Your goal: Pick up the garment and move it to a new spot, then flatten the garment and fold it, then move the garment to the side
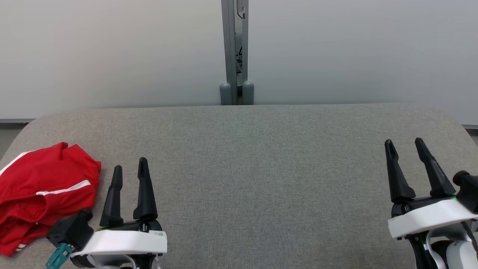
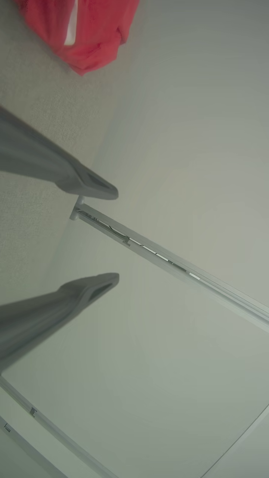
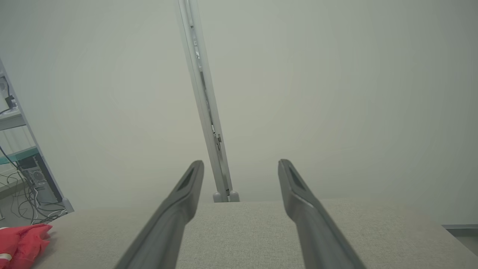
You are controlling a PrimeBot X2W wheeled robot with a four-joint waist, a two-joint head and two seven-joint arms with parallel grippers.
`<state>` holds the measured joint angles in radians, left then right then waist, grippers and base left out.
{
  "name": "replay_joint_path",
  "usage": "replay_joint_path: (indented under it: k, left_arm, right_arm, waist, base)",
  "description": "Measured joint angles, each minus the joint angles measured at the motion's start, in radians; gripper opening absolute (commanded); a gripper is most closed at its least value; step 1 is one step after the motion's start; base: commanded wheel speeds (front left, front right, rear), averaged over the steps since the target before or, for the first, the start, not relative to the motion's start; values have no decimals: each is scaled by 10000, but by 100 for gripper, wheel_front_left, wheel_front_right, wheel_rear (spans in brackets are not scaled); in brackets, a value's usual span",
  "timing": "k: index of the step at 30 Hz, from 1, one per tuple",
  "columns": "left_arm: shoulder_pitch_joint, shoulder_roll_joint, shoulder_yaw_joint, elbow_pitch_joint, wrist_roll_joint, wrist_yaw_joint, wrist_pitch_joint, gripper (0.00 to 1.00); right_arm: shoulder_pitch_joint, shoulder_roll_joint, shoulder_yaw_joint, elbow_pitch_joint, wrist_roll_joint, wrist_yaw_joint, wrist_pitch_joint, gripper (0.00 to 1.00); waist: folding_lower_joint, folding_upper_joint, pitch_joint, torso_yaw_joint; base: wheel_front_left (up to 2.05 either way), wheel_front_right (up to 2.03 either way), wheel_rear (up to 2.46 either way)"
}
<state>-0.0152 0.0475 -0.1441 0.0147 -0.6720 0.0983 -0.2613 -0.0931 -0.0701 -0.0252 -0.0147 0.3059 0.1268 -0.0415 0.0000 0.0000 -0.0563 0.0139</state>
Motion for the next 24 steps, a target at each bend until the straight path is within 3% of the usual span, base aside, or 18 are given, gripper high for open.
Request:
replay_joint_path:
  k: [13,18,24]
  left_arm:
    - [148,-4,-978,859,2692,548,2,100]
    - [167,2,-1062,1239,3026,625,0,100]
    - [282,8,-959,1885,2869,1162,12,100]
  right_arm:
    - [455,115,276,466,-146,10,-650,100]
    - [655,136,407,679,-71,10,-869,100]
    - [839,151,593,1469,-171,10,-1139,100]
  waist:
    - [0,0,-183,11]
    - [0,0,-223,29]
    - [0,0,-318,57]
  base:
    - [0,0,0]
    - [0,0,0]
    - [0,0,0]
